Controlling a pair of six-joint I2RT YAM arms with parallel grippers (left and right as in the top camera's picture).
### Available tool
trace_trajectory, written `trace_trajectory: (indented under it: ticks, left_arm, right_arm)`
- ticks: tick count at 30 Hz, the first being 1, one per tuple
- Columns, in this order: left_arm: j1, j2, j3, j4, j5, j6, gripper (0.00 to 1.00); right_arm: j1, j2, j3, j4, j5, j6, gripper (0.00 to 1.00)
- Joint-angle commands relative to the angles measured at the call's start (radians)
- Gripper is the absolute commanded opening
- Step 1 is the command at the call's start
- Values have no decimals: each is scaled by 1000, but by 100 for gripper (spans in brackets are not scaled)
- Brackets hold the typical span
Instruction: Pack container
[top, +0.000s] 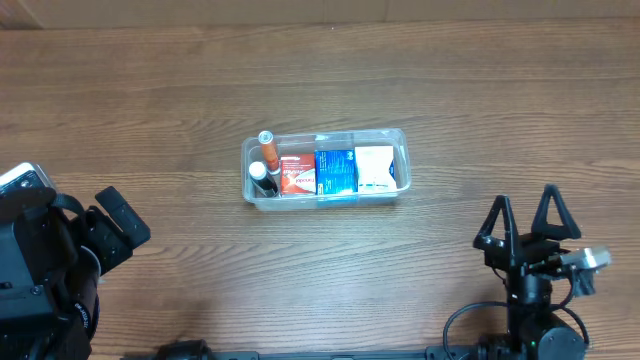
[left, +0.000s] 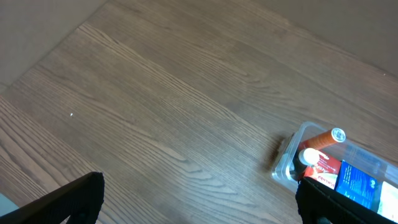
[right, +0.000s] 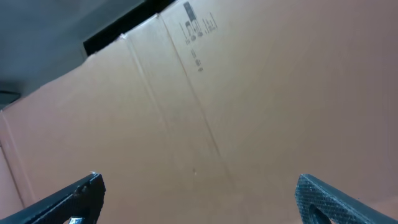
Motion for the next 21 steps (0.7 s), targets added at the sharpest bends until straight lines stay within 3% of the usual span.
trace_trajectory:
  ticks: [1, 7, 12, 21]
  left_arm:
    - [6, -2, 14, 3, -13, -3, 100]
    - [6, -2, 14, 3, -13, -3, 100]
    - [6, -2, 14, 3, -13, -3, 100]
    - [6, -2, 14, 3, -13, -3, 100]
  right_arm:
    - [1, -11, -31, 0, 9, 1, 100]
    - [1, -10, -31, -134, 9, 1, 100]
    - [1, -4, -30, -477, 18, 1, 100]
    - [1, 0, -29, -480, 16, 1, 100]
